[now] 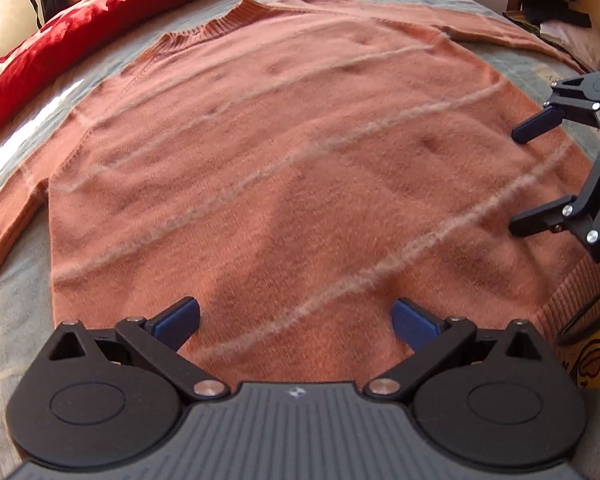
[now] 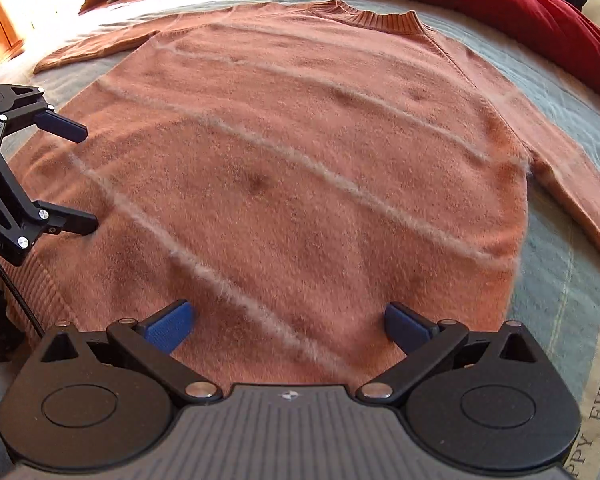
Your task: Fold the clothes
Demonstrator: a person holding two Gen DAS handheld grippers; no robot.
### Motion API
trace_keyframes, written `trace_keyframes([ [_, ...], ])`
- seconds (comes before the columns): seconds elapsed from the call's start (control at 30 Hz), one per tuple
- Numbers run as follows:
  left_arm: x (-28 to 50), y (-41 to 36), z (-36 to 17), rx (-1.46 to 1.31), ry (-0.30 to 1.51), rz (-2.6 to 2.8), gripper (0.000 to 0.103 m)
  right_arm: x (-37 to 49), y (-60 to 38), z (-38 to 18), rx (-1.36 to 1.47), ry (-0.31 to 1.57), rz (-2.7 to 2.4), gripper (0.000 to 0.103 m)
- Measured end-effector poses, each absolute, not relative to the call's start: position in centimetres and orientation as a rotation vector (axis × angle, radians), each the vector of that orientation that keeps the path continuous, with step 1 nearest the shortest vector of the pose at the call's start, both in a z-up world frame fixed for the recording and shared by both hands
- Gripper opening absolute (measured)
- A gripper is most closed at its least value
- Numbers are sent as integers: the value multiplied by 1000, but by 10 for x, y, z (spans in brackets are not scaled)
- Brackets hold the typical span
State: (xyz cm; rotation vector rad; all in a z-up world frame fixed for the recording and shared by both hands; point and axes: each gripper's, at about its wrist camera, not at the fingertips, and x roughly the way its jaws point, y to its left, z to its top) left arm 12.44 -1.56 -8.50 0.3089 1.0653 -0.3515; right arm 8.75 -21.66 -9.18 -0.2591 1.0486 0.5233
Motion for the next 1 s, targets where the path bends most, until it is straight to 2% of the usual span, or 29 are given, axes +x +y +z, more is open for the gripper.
trace_keyframes([
  [0.1, 119, -3, -82, 242, 1115, -311, 102, 69, -226, -89, -308, 1049, 528, 103],
  [0.2, 134, 0, -74, 235, 1082, -287, 102, 74, -233, -80, -265, 1043, 505, 103],
  [0.4, 182, -1, -75, 184, 1014, -255, 102, 128, -234, -72, -194, 929, 400, 103],
  [0.57, 182, 12, -90, 88, 1075, -240, 102, 128, -247, -93, -59, 1039, 328, 103],
  [0.77, 176, 21, -83, 80, 1096, -249, 102, 108, -241, -96, -85, 1039, 271, 103],
  [1.0, 228, 22, -66, 81, 942, -220, 102, 121, -235, -98, -63, 1086, 213, 103],
])
